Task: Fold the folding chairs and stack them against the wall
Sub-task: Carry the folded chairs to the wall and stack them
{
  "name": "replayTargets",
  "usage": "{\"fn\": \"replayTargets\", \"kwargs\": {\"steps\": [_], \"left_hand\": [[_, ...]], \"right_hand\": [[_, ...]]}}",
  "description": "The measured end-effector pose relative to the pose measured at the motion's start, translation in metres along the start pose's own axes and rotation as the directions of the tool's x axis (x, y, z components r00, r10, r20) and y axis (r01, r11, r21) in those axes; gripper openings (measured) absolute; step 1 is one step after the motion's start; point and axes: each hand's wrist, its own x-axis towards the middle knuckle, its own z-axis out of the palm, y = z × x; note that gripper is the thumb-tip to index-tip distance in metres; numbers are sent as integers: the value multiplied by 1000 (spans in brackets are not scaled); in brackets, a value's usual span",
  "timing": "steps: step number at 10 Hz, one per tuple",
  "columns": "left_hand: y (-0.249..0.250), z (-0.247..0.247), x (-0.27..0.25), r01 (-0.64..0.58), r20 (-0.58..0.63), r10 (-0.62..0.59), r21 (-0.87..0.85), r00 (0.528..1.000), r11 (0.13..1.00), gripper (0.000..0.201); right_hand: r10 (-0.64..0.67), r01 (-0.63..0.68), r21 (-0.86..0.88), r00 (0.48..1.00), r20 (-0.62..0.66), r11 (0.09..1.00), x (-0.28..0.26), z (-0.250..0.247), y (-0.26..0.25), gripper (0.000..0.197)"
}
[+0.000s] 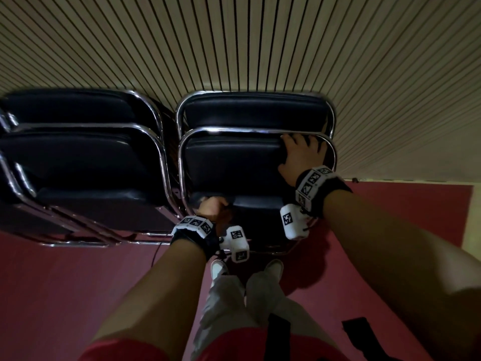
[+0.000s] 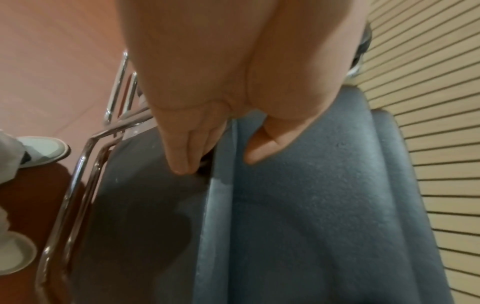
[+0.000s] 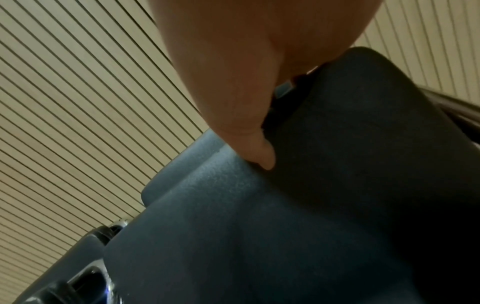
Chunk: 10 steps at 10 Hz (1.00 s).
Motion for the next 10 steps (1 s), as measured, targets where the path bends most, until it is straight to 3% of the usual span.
{"fn": "replayTargets", "kwargs": {"steps": [2, 5, 6, 7, 8, 10], "left_hand": [[9, 5, 7, -11, -22, 12, 47, 1000, 999, 14], [11, 5, 19, 6, -8, -4, 225, 1000, 974, 20], [27, 13, -8, -2, 12, -2, 336, 1000, 942, 7], [52, 26, -46, -124, 56, 111, 485, 992, 866, 14], [84, 41, -76, -234, 85, 219, 430, 972, 872, 10], [148, 81, -155, -540, 225, 491, 354, 842, 763, 9]], "right_hand": [[-26, 27, 26, 999, -42, 999, -1, 1, 6, 75], [-93, 89, 105, 995, 40, 991, -12, -8, 18, 85], [-71, 59, 389, 997, 17, 920, -21, -22, 17, 72], [61, -67, 579, 998, 31, 813, -33, -39, 20, 66], [151, -104, 642, 988, -18, 759, -48, -58, 24, 71], [283, -52, 832, 951, -129, 552, -98, -119, 28, 68]]}}
